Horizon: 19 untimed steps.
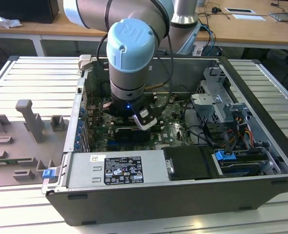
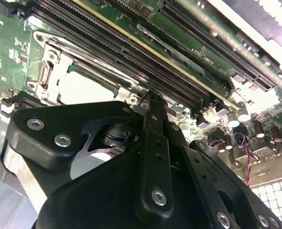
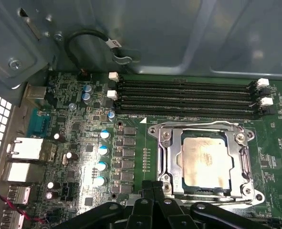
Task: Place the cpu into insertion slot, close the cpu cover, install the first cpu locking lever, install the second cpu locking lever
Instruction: 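Install the second cpu locking lever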
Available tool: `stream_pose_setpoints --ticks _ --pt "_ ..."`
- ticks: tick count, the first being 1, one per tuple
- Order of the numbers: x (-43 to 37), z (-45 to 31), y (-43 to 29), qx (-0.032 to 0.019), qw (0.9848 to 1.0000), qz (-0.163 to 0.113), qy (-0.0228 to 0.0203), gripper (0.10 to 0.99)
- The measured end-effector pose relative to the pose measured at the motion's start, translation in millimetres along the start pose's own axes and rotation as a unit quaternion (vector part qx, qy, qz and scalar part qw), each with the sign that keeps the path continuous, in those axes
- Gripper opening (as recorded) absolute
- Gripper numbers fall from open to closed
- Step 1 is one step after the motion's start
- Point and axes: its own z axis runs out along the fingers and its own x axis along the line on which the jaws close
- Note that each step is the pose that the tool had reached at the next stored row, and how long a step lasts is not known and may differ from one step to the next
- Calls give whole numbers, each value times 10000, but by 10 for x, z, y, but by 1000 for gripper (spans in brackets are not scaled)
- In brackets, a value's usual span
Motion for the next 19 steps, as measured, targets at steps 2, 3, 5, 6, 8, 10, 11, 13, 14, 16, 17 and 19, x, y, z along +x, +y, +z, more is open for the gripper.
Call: stream_pose_setpoints --ticks 2,3,5,6,8,10,11,13,14,16,17,19 --pt "1 -11 4 -9 10000 -2 -1 106" --pt "1 -30 11 -19 10000 -2 -3 106" --pt "2 -77 28 -27 10000 -1 -2 106" --pt "1 -101 36 -30 10000 -1 -3 106" --pt "7 -162 59 -32 10000 -1 -2 106" --pt "8 -204 74 -38 10000 -2 -2 106" --pt "8 -220 80 -39 10000 -2 -3 106" --pt "8 -257 94 -40 10000 -2 -3 106" --pt "8 -270 99 -40 10000 -1 -3 106" --pt "8 -288 105 -40 10000 -2 -2 106" --pt "8 -299 109 -40 10000 -1 -3 106" --pt "8 -310 114 -42 10000 -2 -3 106"
